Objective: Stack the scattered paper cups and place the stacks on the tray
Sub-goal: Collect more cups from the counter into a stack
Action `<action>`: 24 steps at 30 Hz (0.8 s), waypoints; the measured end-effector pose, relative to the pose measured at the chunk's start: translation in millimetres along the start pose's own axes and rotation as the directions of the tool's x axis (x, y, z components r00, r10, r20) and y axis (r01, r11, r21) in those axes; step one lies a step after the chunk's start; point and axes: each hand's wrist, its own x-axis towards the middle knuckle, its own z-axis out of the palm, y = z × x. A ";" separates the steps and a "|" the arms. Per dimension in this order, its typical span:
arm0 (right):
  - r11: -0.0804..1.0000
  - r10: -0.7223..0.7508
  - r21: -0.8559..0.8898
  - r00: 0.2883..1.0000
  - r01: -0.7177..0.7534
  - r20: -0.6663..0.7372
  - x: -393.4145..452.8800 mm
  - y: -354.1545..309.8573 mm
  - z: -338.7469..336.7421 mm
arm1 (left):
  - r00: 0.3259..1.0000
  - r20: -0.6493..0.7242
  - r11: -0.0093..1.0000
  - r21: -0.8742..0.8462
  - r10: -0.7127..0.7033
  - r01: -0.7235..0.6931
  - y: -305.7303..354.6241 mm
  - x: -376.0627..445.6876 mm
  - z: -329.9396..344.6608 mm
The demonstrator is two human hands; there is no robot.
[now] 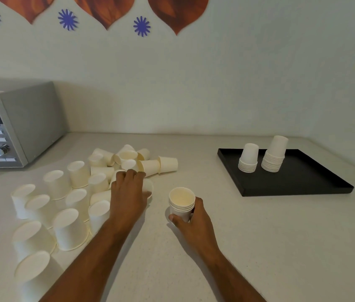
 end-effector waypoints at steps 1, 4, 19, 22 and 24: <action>1.000 -0.004 -0.026 1.000 0.004 0.008 -0.3 -2.0 0.3 | 0.998 -0.042 0.993 -0.107 -0.055 0.050 2.6 -0.9 -2.3; 0.996 -0.002 -0.092 0.999 0.005 0.039 -2.0 -8.4 5.1 | 0.956 -0.074 0.837 -0.505 -0.283 0.209 10.3 -5.8 -7.7; 0.996 -0.088 0.036 0.990 0.084 0.112 -26.9 -27.8 60.8 | 0.967 0.094 0.513 -0.833 -0.235 0.206 9.4 -77.0 -15.6; 0.996 -0.088 0.040 0.973 0.081 0.211 -34.6 -35.5 66.4 | 0.956 0.094 0.550 -0.801 -0.277 0.238 0.8 -88.8 -22.2; 0.994 -0.109 0.019 0.958 0.107 0.264 -40.1 -40.7 69.5 | 0.956 0.072 0.576 -0.784 -0.284 0.230 -6.5 -97.2 -29.3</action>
